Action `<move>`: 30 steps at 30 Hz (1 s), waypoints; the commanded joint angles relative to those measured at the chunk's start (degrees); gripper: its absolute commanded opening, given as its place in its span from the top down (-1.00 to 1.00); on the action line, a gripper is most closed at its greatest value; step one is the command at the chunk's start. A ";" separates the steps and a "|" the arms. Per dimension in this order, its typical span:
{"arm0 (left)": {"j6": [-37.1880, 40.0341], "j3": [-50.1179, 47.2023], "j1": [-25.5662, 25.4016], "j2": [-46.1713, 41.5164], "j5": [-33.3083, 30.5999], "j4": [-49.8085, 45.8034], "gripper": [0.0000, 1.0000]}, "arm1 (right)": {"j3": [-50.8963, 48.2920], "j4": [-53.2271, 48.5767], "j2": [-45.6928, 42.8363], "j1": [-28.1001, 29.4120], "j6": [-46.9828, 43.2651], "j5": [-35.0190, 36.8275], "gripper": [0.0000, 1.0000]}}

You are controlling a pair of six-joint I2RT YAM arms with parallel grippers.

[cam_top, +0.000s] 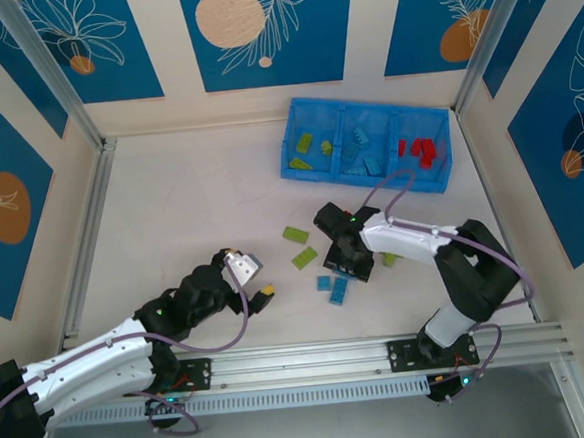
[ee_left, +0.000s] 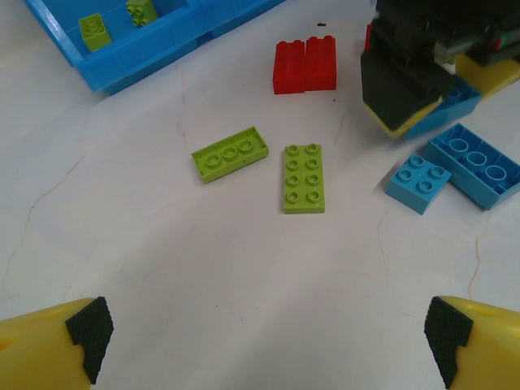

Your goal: Sort the legos into containers by color

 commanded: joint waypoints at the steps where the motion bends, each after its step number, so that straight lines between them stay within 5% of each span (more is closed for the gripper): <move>1: 0.02 1.33 -0.08 -0.87 -0.27 -0.24 -1.00 | 1.65 -1.52 -7.17 -0.70 0.26 5.20 -0.10; 8: 0.37 1.33 -0.08 -0.79 -0.81 -0.48 -1.00 | 10.87 10.87 -9.37 -13.13 -15.64 8.69 -0.05; 16: 1.43 1.51 -0.12 -1.10 -3.14 -1.89 -1.00 | 41.85 7.36 18.29 -26.41 -23.77 4.31 -0.17; 22: 2.11 1.60 -0.08 -1.93 -4.65 -2.94 -1.00 | 66.71 -4.19 34.71 -30.57 -23.58 -0.18 -0.69; 25: 2.31 1.65 -0.08 -2.04 -5.11 -3.23 -1.00 | 70.75 -6.81 34.89 -30.58 -25.16 -1.40 -0.83; 30: 1.86 1.51 -0.08 -1.18 -5.45 -2.14 -1.00 | 63.80 -6.95 25.51 -28.27 -28.23 -4.66 -0.89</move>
